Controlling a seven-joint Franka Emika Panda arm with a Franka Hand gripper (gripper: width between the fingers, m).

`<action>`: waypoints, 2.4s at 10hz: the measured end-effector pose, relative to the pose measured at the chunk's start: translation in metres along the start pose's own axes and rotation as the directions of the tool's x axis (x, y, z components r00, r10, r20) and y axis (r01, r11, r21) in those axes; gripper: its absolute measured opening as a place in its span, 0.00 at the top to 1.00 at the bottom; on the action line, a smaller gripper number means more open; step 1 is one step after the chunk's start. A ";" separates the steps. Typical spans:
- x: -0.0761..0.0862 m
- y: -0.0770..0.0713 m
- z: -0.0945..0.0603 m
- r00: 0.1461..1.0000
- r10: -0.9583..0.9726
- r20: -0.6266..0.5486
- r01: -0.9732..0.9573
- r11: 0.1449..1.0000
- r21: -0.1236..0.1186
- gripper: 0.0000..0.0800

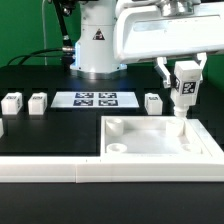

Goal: Assemble square table

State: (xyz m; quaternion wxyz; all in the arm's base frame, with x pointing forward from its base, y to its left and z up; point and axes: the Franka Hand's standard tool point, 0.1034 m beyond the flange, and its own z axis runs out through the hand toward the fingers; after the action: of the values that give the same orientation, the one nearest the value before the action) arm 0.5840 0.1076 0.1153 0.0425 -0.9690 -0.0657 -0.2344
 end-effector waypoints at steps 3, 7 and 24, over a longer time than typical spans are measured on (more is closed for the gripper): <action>0.004 0.002 0.000 1.000 -0.001 -0.003 0.001 1.000 -0.001 0.64; 0.018 0.003 0.013 1.000 -0.003 -0.014 0.003 1.000 0.002 0.64; 0.013 0.000 0.053 0.998 -0.038 -0.053 0.038 0.999 -0.001 0.64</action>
Offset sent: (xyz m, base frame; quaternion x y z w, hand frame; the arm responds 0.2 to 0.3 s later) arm 0.0000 0.0000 0.0000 0.0000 0.0000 0.0000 1.0000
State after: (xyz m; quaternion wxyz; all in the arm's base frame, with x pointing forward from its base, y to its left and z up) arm 0.6192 0.1152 0.0740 0.0398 -0.9610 -0.0829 -0.2608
